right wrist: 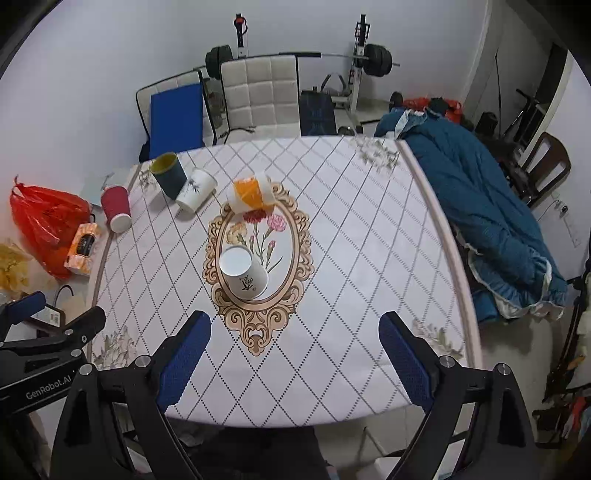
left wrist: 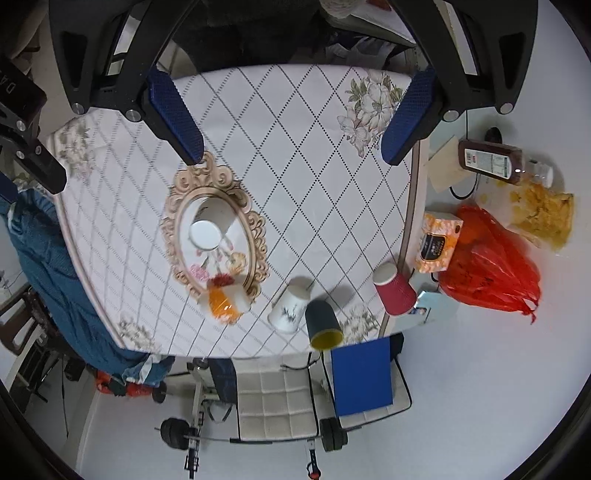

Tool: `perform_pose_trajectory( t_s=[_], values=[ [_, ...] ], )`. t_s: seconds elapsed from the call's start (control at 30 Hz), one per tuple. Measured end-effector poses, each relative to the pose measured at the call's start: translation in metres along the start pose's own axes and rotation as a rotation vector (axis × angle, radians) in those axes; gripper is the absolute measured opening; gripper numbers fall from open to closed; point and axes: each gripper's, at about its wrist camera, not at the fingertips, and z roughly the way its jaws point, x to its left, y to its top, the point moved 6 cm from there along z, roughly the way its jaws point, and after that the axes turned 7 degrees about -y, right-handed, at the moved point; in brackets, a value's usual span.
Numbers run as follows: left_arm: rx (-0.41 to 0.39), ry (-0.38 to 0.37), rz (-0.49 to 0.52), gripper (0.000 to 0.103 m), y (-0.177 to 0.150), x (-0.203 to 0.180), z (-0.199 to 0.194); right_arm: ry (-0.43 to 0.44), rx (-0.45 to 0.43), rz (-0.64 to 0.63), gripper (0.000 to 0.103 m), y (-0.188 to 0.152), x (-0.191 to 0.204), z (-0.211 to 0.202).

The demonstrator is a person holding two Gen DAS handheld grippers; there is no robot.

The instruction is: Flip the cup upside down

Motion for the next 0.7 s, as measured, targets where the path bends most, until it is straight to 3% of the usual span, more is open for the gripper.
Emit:
perform_pose_trajectory(
  t_s=[0.3,0.7],
  values=[
    [-0.067,-0.018,-0.024,0.099,0.006,-0.011,-0.069,0.018,-0.072,0.002,0.097,0.013,-0.025,-0.093],
    [-0.065,-0.044,-0.047,0.099,-0.002,-0.024,-0.111,0.031,-0.097,0.012,0.098,0.017,-0.044,-0.16]
  ],
)
